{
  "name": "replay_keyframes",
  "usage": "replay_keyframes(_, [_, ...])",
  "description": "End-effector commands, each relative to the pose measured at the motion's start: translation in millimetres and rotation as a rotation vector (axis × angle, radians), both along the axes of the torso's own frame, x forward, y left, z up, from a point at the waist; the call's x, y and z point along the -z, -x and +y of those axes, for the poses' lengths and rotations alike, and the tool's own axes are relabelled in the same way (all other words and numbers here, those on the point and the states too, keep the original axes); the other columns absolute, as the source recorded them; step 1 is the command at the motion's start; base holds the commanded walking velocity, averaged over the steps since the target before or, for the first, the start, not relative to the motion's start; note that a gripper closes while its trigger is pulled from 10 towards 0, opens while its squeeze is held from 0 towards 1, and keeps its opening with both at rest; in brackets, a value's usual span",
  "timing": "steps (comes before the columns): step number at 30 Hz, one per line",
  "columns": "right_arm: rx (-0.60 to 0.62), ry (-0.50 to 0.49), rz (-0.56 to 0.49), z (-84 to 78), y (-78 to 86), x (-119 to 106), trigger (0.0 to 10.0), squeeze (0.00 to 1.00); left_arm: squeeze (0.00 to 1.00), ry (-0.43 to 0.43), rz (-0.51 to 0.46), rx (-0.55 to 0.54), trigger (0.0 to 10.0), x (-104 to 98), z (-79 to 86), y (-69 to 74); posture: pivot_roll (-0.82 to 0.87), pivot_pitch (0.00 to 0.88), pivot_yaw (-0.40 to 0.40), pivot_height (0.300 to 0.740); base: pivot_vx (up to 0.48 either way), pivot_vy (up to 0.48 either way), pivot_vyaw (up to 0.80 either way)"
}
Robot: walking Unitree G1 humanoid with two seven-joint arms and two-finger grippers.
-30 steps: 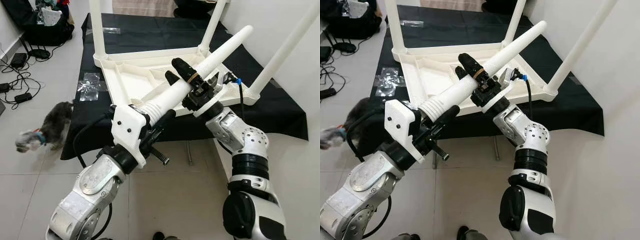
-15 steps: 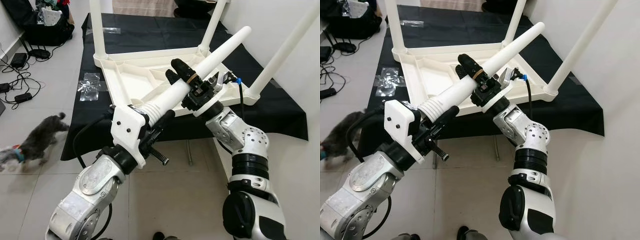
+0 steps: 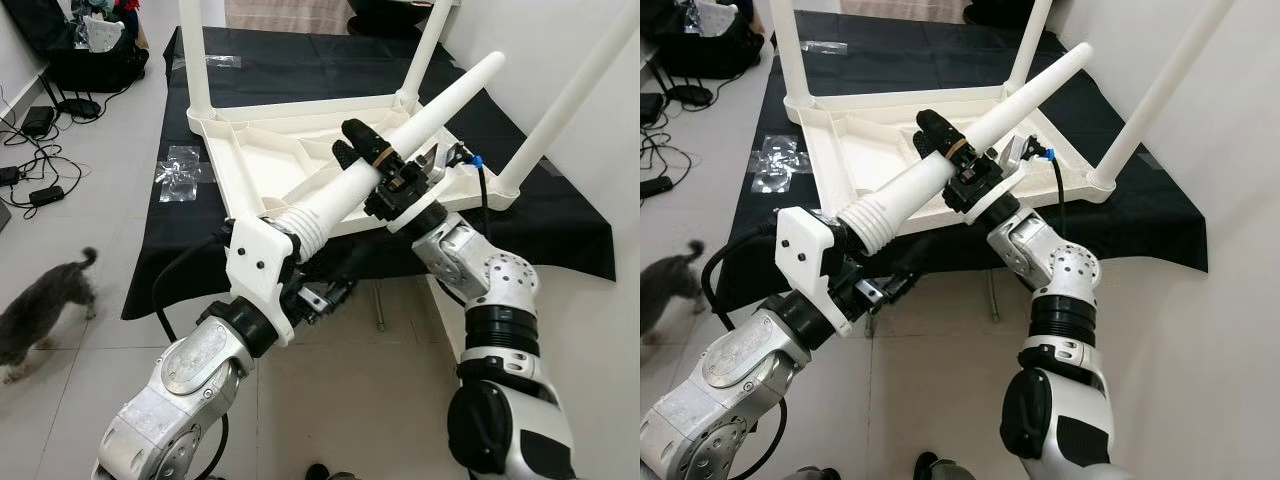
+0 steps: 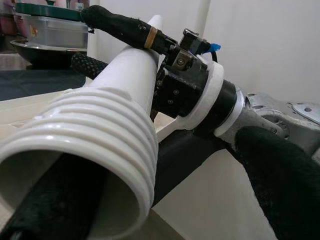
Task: Building children table
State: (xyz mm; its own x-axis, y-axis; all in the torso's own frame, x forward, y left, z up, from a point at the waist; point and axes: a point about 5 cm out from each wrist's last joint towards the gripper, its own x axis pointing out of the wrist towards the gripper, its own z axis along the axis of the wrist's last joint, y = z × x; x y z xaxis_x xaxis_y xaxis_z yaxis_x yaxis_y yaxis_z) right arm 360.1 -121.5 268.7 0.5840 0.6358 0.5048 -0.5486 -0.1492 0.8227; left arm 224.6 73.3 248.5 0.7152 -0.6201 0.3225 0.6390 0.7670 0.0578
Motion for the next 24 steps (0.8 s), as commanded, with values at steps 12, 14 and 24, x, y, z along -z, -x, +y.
replay_keyframes(12, [0.174, -0.014, -0.045, -24.5, -20.1, -24, 0.0, 0.0, 0.0, -0.042, 0.058, -0.024, 10.0, 11, -1.5, 3.3, 0.08, 0.158, -0.164, 0.74, 0.0, 0.0, 0.0])
replay_keyframes(14, [0.193, -0.009, -0.045, -26.7, -22.3, -25, 0.0, 0.0, 0.0, -0.042, 0.056, -0.027, 10.0, 11, -2.0, 3.3, 0.08, 0.158, -0.163, 0.74, 0.0, 0.0, 0.0])
replay_keyframes(24, [0.638, 0.371, -0.016, -57.4, -43.5, -21, 8.7, 0.0, 0.0, -0.039, 0.055, -0.071, 10.0, 12, 0.8, 2.7, 0.08, 0.164, -0.16, 0.74, 0.0, 0.0, 0.0])
